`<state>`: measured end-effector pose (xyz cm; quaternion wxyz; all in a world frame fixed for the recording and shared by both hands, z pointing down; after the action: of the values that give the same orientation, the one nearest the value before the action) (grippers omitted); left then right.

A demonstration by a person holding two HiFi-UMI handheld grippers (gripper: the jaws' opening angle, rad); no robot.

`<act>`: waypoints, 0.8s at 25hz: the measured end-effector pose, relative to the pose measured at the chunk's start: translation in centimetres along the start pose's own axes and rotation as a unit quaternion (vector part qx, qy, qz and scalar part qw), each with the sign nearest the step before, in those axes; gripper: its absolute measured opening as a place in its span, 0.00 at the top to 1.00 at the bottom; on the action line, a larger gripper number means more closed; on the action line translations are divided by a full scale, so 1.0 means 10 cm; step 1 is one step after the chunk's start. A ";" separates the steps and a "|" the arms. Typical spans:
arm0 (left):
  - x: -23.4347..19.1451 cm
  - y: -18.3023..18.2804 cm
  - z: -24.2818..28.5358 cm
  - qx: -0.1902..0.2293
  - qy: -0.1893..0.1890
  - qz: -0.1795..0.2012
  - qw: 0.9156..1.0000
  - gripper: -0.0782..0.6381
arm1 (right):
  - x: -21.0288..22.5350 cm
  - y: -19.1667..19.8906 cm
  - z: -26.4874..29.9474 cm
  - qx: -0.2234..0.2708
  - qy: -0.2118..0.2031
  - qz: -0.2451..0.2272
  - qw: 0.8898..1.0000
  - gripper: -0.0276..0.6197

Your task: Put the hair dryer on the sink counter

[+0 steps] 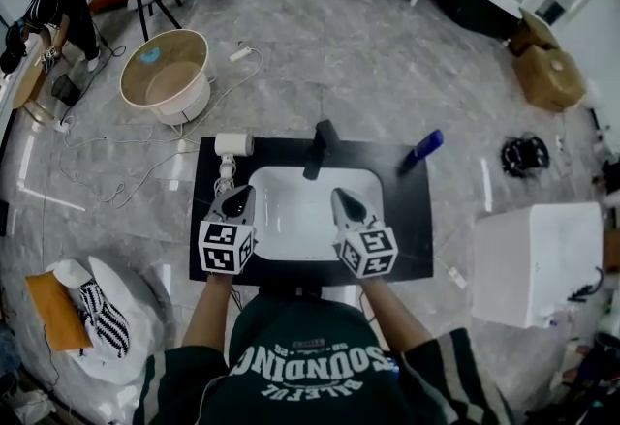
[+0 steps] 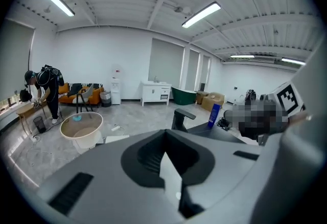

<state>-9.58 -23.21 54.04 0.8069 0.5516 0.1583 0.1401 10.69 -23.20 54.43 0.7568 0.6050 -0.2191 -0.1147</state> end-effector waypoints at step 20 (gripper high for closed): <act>0.21 0.02 -0.05 0.026 0.017 -0.004 1.000 0.89 | 0.01 -0.15 -0.15 0.031 0.005 -0.022 0.999 0.96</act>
<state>-7.85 -21.86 53.80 0.7901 0.5693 0.1777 0.1415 11.58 -22.30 52.79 0.7361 0.6333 -0.2057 -0.1219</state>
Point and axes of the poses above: the fingertips, and each gripper's own axes: z forward along the fingers, x to its right, y out of its underside, the point moved 1 cm from there along -z, backward along the fingers, and after that the axes turned 10 degrees about x, right-handed, at the moved point
